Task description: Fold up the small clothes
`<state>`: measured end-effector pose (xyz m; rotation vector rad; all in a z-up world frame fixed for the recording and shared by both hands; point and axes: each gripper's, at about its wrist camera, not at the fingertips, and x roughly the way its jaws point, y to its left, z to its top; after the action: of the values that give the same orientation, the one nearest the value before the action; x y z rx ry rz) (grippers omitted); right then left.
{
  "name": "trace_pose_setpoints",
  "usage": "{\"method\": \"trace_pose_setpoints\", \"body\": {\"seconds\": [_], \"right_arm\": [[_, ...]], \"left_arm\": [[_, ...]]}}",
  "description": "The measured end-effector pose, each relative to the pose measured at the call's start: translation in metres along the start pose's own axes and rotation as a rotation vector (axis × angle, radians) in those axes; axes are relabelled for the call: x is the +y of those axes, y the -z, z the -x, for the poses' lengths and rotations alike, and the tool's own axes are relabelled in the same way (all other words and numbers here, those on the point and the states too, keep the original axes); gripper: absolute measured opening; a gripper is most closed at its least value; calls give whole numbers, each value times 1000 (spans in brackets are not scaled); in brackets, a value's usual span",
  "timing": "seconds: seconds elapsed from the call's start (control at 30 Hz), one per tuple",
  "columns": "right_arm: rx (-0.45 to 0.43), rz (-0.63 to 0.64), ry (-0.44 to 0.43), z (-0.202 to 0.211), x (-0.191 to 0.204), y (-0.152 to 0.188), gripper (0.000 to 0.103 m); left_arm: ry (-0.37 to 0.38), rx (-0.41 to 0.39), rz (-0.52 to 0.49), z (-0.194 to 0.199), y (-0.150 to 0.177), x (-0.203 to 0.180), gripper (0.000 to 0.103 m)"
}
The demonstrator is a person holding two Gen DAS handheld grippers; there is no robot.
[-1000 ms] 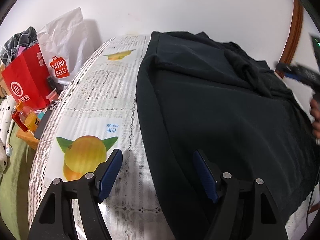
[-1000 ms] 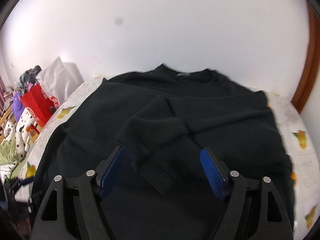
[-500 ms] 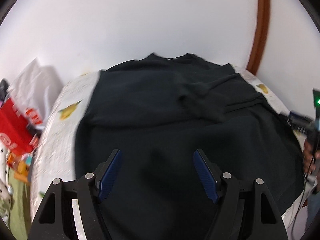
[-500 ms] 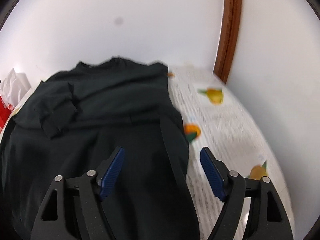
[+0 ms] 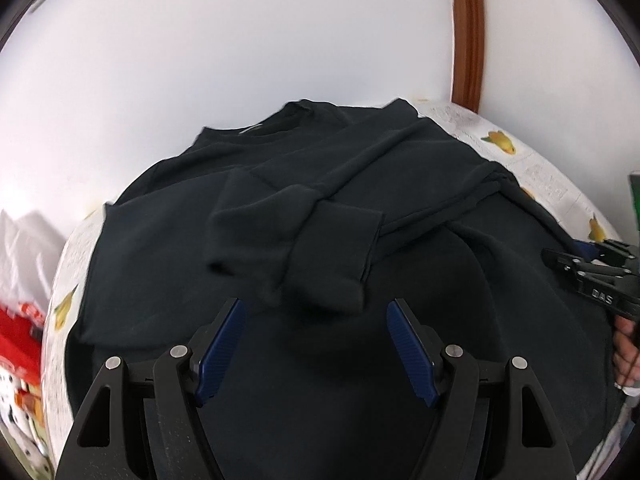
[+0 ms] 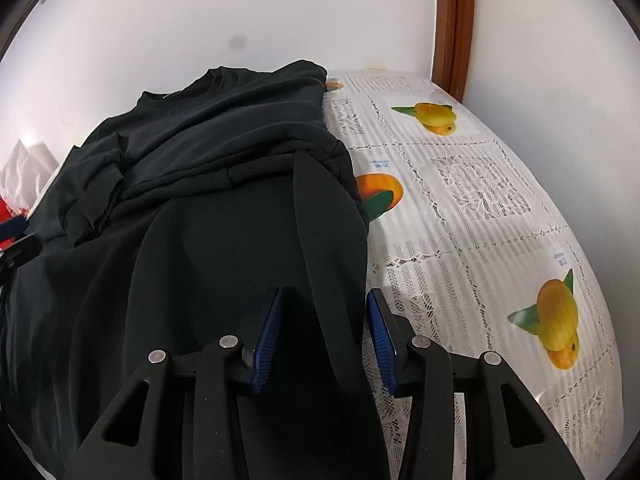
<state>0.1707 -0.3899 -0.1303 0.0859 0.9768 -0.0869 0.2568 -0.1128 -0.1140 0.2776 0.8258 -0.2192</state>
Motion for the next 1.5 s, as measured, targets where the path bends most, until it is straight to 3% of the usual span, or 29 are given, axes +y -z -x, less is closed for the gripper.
{"method": "trace_pose_setpoints", "body": {"seconds": [0.23,0.43,0.5,0.57,0.67,0.83,1.13,1.3,1.5], "right_arm": [[1,6,7,-1,2,-1,44],[0,10,13,-1,3,-1,44],[-1,6,8,-1,2,-1,44],[-1,9,12,-2,3,-2,44],[-1,9,12,-2,3,-2,44],[-2,12,15,-2,3,-2,44],[-2,18,29,-2,4,-2,45],[-2,20,46,-2,6,-2,49],[-2,17,46,-3,5,-2,49]], "left_arm": [[21,36,-9,-38,-14,-15,72],[-89,23,-115,-60,-12,-32,69],[-88,2,-115,-60,-12,-32,61],[-100,3,-115,-59,-13,-30,33],[-39,5,-76,-49,-17,-19,16],[-34,-51,24,-16,-24,21,14],[-76,-112,259,10,-23,143,12],[-80,-96,414,1,-8,205,9],[-54,-20,481,-25,10,228,9]]}}
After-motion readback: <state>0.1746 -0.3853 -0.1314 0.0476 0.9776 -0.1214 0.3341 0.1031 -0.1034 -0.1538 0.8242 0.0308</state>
